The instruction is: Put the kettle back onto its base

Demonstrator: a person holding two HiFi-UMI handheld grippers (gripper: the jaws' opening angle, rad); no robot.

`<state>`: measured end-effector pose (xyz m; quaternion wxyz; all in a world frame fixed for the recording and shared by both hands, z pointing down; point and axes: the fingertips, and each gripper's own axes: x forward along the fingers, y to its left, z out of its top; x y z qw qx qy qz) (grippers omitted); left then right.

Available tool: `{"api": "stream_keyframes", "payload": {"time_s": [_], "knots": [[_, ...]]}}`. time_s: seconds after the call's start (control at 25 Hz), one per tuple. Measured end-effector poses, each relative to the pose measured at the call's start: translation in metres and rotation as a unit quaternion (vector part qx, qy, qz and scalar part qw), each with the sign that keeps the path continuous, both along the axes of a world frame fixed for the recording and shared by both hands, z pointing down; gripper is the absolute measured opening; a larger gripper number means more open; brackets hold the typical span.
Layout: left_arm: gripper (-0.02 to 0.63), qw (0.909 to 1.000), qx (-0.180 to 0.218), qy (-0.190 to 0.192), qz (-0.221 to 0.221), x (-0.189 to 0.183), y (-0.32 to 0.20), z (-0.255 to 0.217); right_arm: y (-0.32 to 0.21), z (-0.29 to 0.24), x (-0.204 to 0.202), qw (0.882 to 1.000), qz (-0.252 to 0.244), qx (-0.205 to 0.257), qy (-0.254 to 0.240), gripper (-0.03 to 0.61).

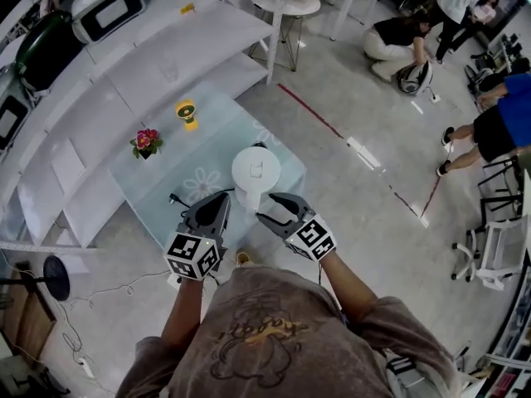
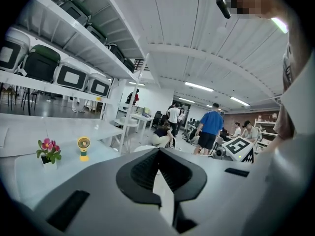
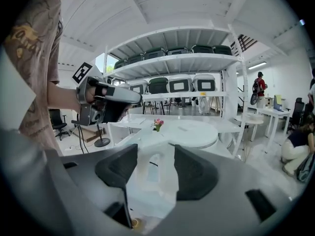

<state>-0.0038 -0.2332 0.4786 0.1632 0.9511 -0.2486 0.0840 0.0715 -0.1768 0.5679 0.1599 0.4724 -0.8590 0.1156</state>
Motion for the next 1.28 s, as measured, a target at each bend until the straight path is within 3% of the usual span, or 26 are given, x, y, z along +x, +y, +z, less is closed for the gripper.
{"api": "stream_keyframes", "payload": {"time_s": [0.48, 0.8, 1.0, 1.28], "knots": [[0.021, 0.9996, 0.004, 0.007, 0.027, 0.008, -0.020, -0.014, -0.002, -0.070, 0.046, 0.991, 0.098, 0.054, -0.075, 0.213], [0.021, 0.9997, 0.015, 0.013, 0.012, 0.023, -0.017, -0.026, 0.018, -0.088, 0.096, 0.982, 0.162, 0.059, -0.083, 0.192], [0.021, 0.9996, 0.016, 0.020, -0.006, 0.028, -0.012, -0.028, 0.026, -0.095, 0.121, 0.972, 0.206, 0.070, -0.091, 0.140], [0.021, 0.9989, 0.029, 0.024, -0.028, 0.028, -0.007, -0.031, 0.023, -0.095, 0.124, 0.972, 0.211, 0.080, -0.063, 0.014]]}}
